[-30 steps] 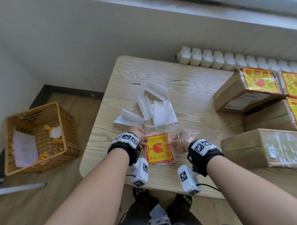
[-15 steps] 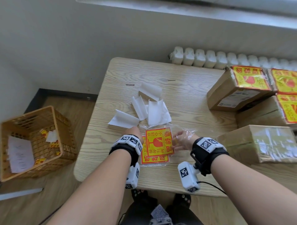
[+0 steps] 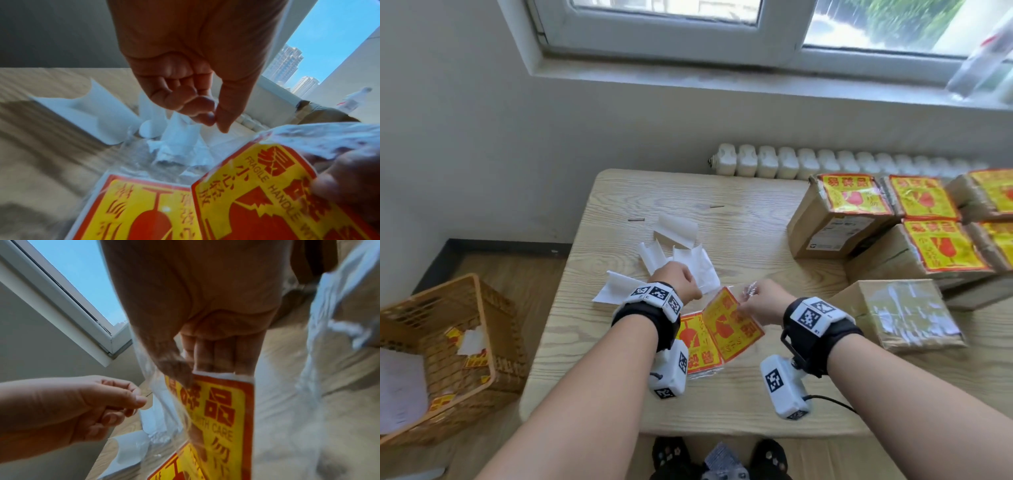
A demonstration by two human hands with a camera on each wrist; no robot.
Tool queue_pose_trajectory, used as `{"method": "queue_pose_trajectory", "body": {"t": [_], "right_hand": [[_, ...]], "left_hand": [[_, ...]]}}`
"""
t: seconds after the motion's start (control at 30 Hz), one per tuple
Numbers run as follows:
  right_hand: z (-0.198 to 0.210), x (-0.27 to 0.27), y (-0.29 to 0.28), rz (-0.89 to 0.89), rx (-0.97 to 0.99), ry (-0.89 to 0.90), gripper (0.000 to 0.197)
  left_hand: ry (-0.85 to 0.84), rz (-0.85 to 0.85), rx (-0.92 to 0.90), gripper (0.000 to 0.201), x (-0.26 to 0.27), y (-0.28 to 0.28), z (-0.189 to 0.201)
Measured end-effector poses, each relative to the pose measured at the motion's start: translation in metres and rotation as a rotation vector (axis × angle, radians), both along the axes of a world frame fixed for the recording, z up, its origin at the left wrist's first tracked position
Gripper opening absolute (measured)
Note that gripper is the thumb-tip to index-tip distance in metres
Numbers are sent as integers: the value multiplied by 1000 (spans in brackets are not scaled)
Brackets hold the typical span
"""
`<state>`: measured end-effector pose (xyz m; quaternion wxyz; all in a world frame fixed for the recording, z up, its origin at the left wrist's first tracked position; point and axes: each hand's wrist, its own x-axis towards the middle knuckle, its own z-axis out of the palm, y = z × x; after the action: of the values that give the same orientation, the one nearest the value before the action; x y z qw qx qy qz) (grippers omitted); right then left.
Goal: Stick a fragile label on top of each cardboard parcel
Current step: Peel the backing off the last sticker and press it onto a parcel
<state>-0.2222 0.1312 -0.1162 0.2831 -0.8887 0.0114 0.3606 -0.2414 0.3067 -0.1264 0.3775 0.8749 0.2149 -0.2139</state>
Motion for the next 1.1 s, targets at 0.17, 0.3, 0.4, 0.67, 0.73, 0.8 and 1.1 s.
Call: {"method": "queue_pose_trajectory", "body": {"t": [0.17,0.3,0.4,0.67,0.73,0.8,1.1], "right_hand": [[41,2,-15,76,-25,-131,20],[72,10,-27,-42,11,-285,20],[96,17,-39,-116,75,-404,21],[133,31,-73,-248,232,-576,17],[139,34,-79,-254,230,-612,17],[144,36,-84,-260,235,-629,19],[149,42,-92,-285,270,-635,18]], "left_hand": [[-85,-98,-6,21,15,-18,29],[-124,-133,-40,9,25,-29,56],[-127,-130,-93,20,30,-37,75],[-115,-217,-215,27,33,-61,118],[-132,-203,-216,26,32,-64,124],[-145,-187,-222,24,31,-64,129],[-176,-148,-222,9,26,-70,138]]}}
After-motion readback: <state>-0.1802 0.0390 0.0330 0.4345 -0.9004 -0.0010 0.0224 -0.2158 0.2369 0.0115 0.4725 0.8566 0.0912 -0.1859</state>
